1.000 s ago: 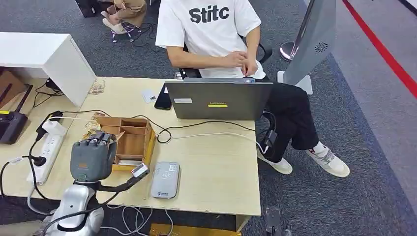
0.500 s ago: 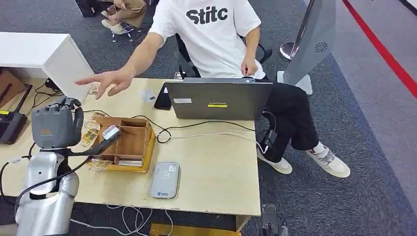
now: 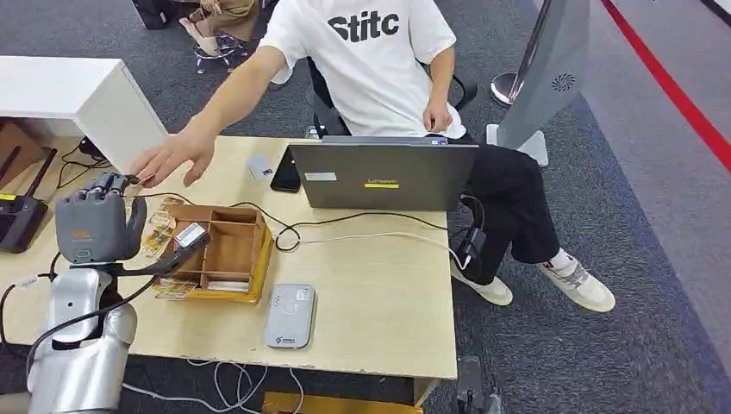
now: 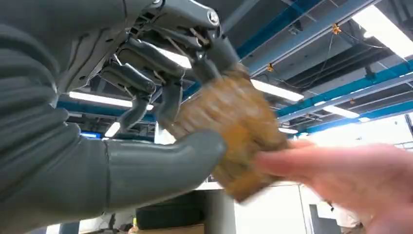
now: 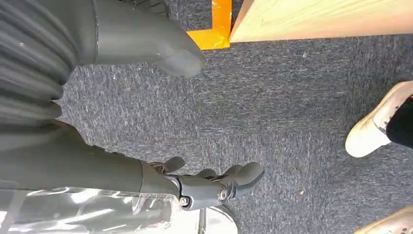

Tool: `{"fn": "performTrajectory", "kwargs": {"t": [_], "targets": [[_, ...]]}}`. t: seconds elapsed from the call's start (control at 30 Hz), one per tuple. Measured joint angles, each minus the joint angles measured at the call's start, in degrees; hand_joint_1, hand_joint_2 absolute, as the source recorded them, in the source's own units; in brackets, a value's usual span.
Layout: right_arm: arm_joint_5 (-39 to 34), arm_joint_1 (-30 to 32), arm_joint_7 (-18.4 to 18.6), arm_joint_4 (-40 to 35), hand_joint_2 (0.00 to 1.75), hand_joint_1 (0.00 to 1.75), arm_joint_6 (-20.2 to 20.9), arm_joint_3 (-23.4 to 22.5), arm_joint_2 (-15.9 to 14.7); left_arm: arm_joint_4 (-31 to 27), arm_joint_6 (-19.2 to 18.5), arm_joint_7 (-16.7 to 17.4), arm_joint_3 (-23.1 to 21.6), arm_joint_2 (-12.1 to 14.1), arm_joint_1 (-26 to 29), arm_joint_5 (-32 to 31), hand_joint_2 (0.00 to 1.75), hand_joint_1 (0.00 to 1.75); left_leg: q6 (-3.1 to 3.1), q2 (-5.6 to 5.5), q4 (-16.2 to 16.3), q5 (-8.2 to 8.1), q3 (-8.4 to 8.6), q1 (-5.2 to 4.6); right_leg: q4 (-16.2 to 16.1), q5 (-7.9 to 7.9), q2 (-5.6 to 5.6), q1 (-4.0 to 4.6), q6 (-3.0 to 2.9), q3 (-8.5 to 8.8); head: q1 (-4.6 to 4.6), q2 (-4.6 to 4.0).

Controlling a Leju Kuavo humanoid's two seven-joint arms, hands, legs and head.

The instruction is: Pass the card to the sensor for recognition and then transmit it.

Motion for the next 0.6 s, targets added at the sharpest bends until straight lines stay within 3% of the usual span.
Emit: {"fn": "performTrajectory", "kwargs": {"t": [0.27,0.37,0.5,0.6], "targets": [[-0.4,0.1,-0.2,0.0,1.75,0.0,0.0,0.0,0.0,-2.9,3.4,-1.9,0.1,-1.6,3.4,3.2,1.75,0.0,0.0,0.01,0.0,-0.01,-0.02,0.0,0.0,0.0,0.01,0.0,0.0,-0.01,0.0,0.0],[-0.7,0.3,-0.7,0.0,1.75,0.0,0.0,0.0,0.0,-7.9,3.8,-6.6,1.0,-4.2,7.1,13.5,1.75,0.0,0.01,0.01,0.0,-0.02,-0.03,-0.01,0.0,0.0,0.01,-0.01,0.01,-0.01,0.0,0.0],[-2.2,0.9,-1.7,0.0,1.75,0.0,0.0,-0.3,0.0,-15.7,-0.9,-17.3,3.7,-10.8,14.0,36.1,1.75,0.0,0.08,0.04,0.0,-0.11,-0.04,-0.04,-0.1,-0.05,0.02,-0.04,0.06,-0.02,0.02,0.0],[-3.1,1.6,-2.6,0.0,1.75,0.0,0.0,-0.9,0.0,-17.1,-4.4,-23.2,5.4,-14.9,19.1,42.8,1.75,0.0,0.09,0.01,0.0,-0.13,-0.07,-0.06,-0.1,-0.1,-0.02,-0.06,0.11,-0.01,0.02,0.0]]}}
